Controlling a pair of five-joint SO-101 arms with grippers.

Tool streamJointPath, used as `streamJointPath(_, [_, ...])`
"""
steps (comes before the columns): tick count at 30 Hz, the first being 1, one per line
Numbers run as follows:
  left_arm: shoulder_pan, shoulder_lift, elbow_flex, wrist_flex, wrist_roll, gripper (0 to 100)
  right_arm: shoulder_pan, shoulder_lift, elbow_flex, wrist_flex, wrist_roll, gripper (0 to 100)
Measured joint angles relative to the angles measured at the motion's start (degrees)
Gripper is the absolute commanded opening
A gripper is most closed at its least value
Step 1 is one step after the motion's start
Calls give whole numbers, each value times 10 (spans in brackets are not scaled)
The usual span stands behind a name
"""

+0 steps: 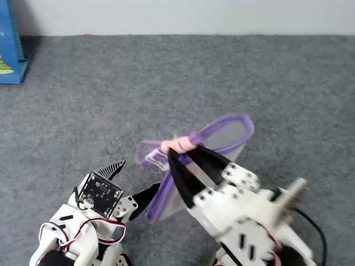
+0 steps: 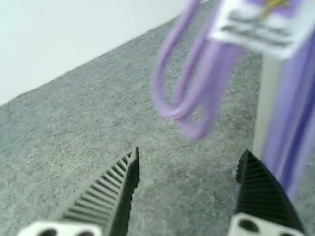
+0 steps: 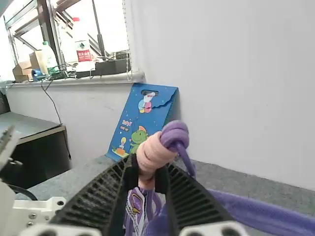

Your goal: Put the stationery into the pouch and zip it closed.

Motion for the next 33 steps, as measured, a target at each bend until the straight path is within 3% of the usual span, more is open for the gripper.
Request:
streamJointPath(7, [1,-1,-48,4,2,306,0,1,69,-105,-1,7])
streamJointPath(27, [1,-1,-135,4,47,347,0,1,71,-112,-1,7])
streamJointPath(33, [1,-1,-127,4,50,348,-60,1,71,-112,-1,7])
